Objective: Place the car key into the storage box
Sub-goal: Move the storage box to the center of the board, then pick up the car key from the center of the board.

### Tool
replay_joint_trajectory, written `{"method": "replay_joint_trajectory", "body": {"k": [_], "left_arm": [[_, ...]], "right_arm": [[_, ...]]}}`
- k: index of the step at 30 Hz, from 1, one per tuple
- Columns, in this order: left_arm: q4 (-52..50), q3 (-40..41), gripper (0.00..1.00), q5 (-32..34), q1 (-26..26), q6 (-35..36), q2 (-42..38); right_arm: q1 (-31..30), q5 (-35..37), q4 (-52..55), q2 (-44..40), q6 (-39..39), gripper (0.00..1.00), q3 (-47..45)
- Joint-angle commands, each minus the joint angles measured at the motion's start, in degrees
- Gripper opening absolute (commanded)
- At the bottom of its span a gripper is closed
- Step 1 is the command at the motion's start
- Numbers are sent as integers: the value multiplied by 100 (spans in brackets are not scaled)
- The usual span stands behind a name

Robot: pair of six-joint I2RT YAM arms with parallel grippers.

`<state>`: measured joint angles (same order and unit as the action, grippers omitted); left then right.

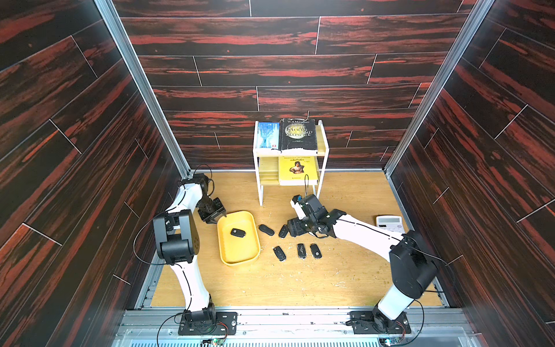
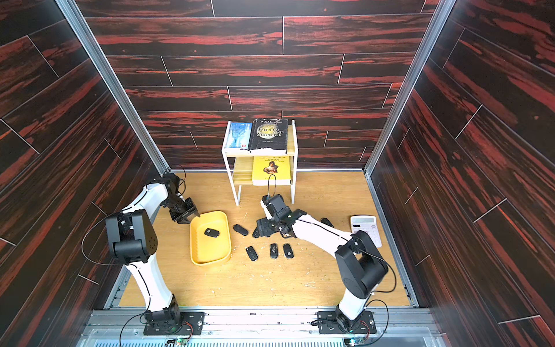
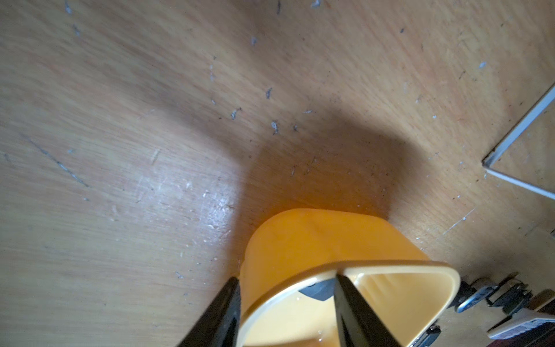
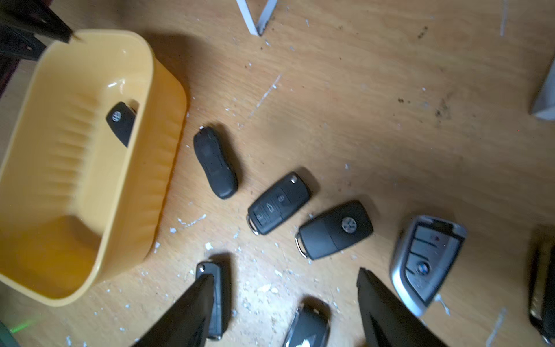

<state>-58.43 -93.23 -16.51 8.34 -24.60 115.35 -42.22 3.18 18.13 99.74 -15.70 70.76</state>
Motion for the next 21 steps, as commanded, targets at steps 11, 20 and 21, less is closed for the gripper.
{"method": "replay_joint_trajectory", "body": {"k": [11,20,21], "left_arm": [[150,176,100,-186,-37,131,-567],[287,499,100,-150,-34,-4,-1611],[369,581,100,-211,-35,-21,-1809]], "right_arm": [[-258,-309,252,994,238,79,997],[-571,109,511,1666,279,77,1629],[-591,120,528,1719,275,77,1686]]}}
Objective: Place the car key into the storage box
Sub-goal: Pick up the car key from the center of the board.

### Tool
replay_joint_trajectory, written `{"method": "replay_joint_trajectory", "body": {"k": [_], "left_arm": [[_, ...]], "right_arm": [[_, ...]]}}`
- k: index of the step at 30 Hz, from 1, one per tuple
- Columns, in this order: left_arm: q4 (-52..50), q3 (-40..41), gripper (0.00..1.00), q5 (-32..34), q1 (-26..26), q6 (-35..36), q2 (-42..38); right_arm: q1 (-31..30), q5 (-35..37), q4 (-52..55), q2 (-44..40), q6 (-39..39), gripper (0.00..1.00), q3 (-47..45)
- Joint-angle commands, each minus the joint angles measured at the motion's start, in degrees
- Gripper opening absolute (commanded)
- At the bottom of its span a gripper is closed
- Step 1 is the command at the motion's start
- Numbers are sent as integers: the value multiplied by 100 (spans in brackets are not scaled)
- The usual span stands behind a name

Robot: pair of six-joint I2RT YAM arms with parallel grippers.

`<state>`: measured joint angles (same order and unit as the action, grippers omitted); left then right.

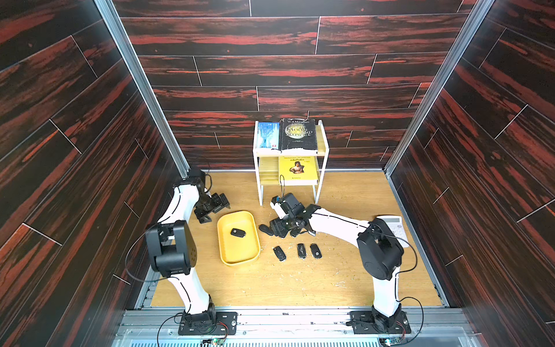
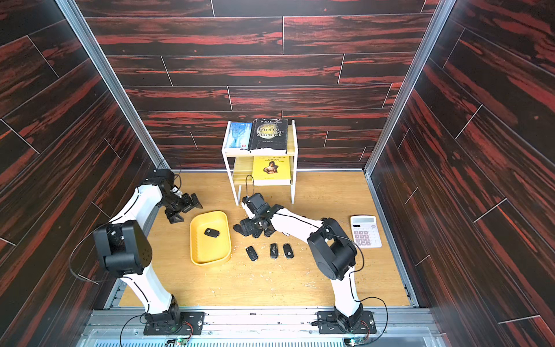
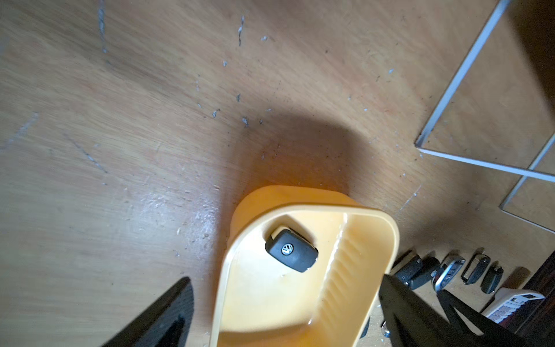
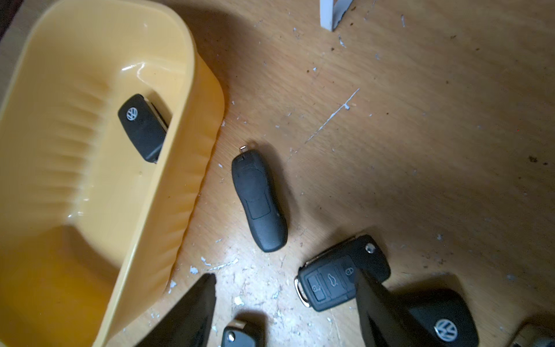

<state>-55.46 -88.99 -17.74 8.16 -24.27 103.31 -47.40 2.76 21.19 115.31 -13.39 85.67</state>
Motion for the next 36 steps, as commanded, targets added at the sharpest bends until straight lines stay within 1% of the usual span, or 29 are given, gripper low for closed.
{"method": "replay_joint_trajectory", "body": {"k": [1,3,4,7,10,15,20,26,31,36], "left_arm": [[208,277,100,-198,-16,-75,-832],[519,589,100,-399,-16,-174,-1306],[790,822,100,-533,-17,-263,-1600],[1788,1589,100,-628,-17,-720,-2467],[2035,1921,100,-650,-14,-829,-3083],[1863,1972,100,-837,-15,-863,-3386],[1864,2083,100,-982,-12,-1003,-3609],[1555,2062,100,-997,-16,-930,-3881],[1387,2110,100,-1078,-17,-873,-4066],[1259,2174,100,-1074,-12,-733,-4126]], "right_arm": [[-93,171,236,237,47,77,251],[-118,198,291,365,47,76,363],[-121,183,321,438,47,77,431],[-156,144,432,632,77,76,619],[-240,126,524,796,108,76,776],[-434,382,667,1102,192,75,1067],[-516,733,1181,1638,363,75,1830],[-516,864,1589,2101,365,71,2456],[-516,996,1881,2410,305,62,2863],[-516,1010,1897,2376,269,43,2851]]}}
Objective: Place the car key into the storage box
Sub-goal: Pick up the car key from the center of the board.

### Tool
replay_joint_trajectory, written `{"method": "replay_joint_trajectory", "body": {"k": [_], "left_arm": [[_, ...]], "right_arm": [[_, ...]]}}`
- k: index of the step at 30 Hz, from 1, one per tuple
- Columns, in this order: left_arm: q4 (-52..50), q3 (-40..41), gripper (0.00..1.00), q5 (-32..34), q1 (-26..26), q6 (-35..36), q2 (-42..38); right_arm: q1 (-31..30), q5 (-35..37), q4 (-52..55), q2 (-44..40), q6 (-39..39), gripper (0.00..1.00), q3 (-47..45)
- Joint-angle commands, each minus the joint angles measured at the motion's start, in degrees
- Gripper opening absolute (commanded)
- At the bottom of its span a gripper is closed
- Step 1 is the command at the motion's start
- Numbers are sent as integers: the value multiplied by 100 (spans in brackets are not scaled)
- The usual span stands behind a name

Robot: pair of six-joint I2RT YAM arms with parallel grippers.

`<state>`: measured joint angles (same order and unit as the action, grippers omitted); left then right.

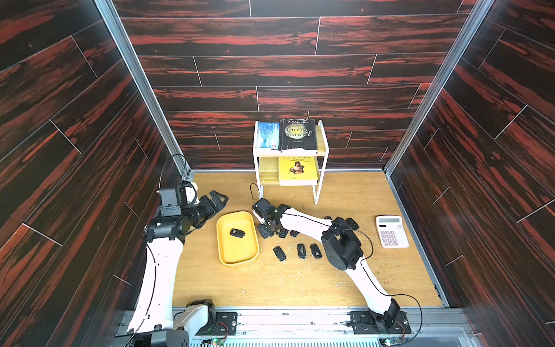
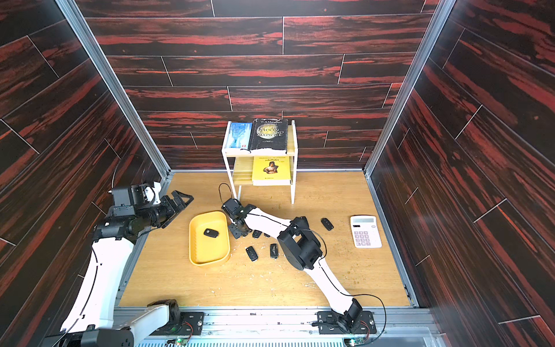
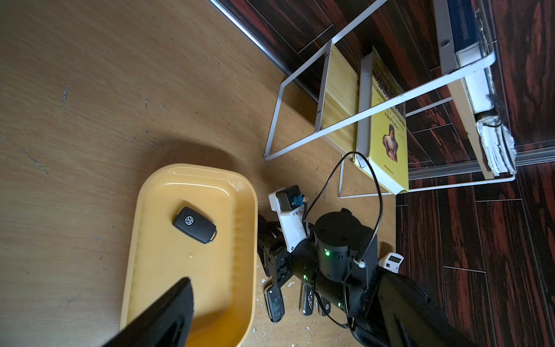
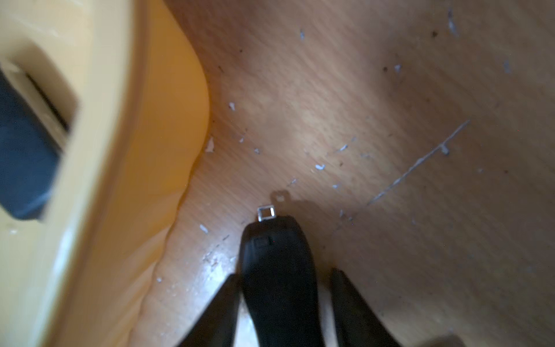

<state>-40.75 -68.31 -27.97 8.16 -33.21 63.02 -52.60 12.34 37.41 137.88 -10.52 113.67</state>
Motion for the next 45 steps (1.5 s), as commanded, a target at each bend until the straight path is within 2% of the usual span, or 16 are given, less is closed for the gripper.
{"method": "replay_joint_trajectory", "body": {"k": [1,3,9,13,15,16,19,26,28,31,34,38,45], "left_arm": [[-214,127,100,-51,-15,166,-102],[-191,177,100,-60,-17,168,-89],[-74,231,100,7,-17,186,33],[405,524,97,-509,-16,309,-38],[713,739,98,-431,-17,377,-208],[1141,866,99,-390,-20,305,-290],[1781,1136,100,-818,-23,439,-505],[2985,1517,100,-932,-232,847,-732],[3479,1830,100,-770,-418,1189,-1003],[3978,2235,100,-886,-660,2111,-1524],[4068,2430,100,-1310,-808,2823,-1859],[3888,2613,100,-1781,-1006,3584,-2113],[3610,2905,100,-2318,-1607,4239,-2341]], "right_arm": [[4,60,276,88,-40,42,23],[4,41,188,-39,-56,35,-116],[4,30,192,-292,-61,35,-179],[4,-2,296,-636,-93,36,-195],[28,-181,344,-933,-93,36,-225],[75,-383,387,-1110,-134,36,-239],[248,-1131,443,-1689,-326,36,-402],[486,-2618,224,-3039,-788,37,-1139],[559,-3045,52,-3389,-933,37,-1479],[711,-3725,-273,-3890,-1174,37,-2023],[894,-4468,-725,-4300,-1441,37,-2554],[1029,-5518,-1897,-4769,-2090,38,-3455],[1176,-6602,-3924,-5188,-3423,37,-4463]]}}
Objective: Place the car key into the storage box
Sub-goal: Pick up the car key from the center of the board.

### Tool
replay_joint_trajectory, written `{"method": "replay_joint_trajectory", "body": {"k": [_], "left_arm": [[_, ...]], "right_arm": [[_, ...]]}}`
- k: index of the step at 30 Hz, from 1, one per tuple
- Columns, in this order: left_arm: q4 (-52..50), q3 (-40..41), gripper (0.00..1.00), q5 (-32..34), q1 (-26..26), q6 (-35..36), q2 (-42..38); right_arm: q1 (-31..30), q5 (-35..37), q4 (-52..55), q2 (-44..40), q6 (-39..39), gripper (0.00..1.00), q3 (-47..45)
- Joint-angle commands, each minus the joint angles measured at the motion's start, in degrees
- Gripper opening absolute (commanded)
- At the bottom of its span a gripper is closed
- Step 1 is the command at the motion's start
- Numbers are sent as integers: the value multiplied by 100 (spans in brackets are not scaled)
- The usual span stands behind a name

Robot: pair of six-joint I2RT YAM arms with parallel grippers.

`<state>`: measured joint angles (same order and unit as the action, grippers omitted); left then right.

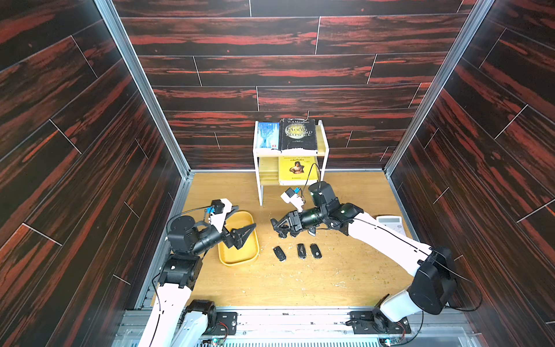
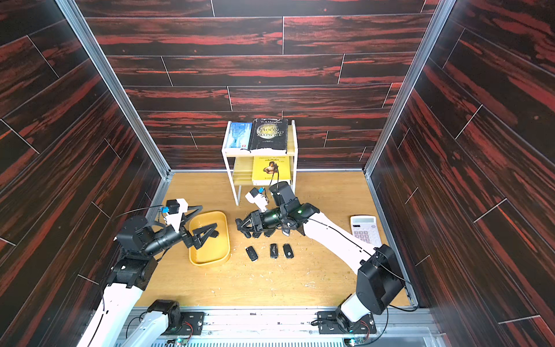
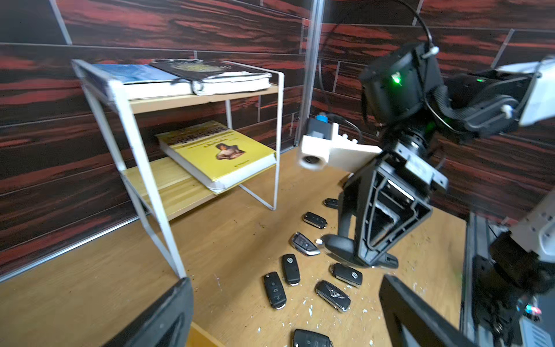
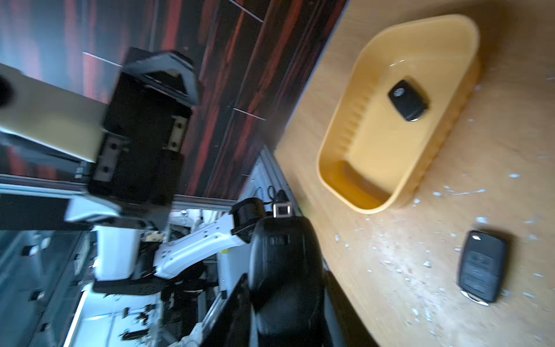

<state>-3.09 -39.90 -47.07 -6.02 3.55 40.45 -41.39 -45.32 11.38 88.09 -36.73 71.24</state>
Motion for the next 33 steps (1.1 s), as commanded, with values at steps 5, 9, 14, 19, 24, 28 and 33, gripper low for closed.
{"method": "replay_joint_trajectory", "body": {"k": [5,9,14,19,24,28,33], "left_arm": [[-736,77,100,-400,-493,1009,-369],[-834,113,100,-243,-707,1196,-476],[-873,79,100,31,-1007,1448,-319],[-960,-103,100,302,-1302,1799,59],[-1036,-318,100,590,-1587,2068,419],[-1062,-463,100,751,-1700,2176,570],[-1114,-630,100,773,-1760,2168,598]], "right_arm": [[188,-1247,-2225,-294,-1468,38,-611],[192,-1491,-3273,-268,-2217,38,-961],[186,-1609,-4814,-168,-3314,39,-1382],[176,-1647,-6357,64,-4382,39,-1600],[95,-1673,-7269,396,-4989,39,-1622],[36,-1630,-8171,678,-5492,39,-1697],[23,-1603,-9052,1001,-6155,39,-1688]]}}
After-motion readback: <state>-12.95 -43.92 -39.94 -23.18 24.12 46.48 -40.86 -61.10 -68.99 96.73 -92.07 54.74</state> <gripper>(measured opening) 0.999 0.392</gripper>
